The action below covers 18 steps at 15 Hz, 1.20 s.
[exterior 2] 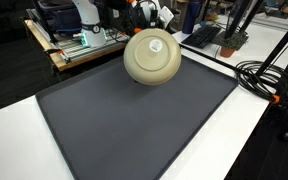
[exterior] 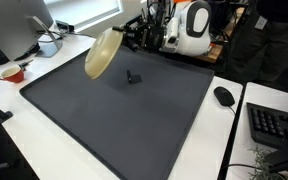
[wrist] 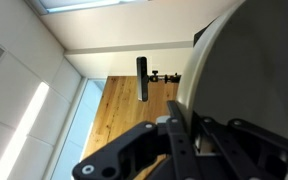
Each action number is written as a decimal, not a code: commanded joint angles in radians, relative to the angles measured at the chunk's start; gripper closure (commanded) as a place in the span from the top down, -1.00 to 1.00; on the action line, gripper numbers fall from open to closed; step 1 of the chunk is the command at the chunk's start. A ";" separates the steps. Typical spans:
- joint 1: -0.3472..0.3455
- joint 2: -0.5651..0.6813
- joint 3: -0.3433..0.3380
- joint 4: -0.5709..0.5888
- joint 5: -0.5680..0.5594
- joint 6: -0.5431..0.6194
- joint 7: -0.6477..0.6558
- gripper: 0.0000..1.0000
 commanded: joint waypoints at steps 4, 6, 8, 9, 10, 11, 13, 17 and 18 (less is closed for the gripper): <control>0.006 0.192 -0.052 0.142 -0.043 -0.143 0.060 -0.96; -0.001 0.243 -0.055 0.183 -0.060 -0.114 0.075 -0.96; -0.006 0.277 -0.056 0.217 -0.063 -0.112 0.100 -0.96; -0.011 0.288 -0.056 0.231 -0.063 -0.104 0.114 -0.96; -0.011 0.302 -0.058 0.247 -0.062 -0.109 0.125 -0.96; -0.013 0.312 -0.056 0.261 -0.062 -0.099 0.130 -0.96; -0.012 0.336 -0.057 0.289 -0.059 -0.096 0.134 -0.96; -0.009 0.361 -0.059 0.315 -0.058 -0.083 0.108 -0.96; -0.009 0.364 -0.058 0.316 -0.056 -0.080 0.102 -0.96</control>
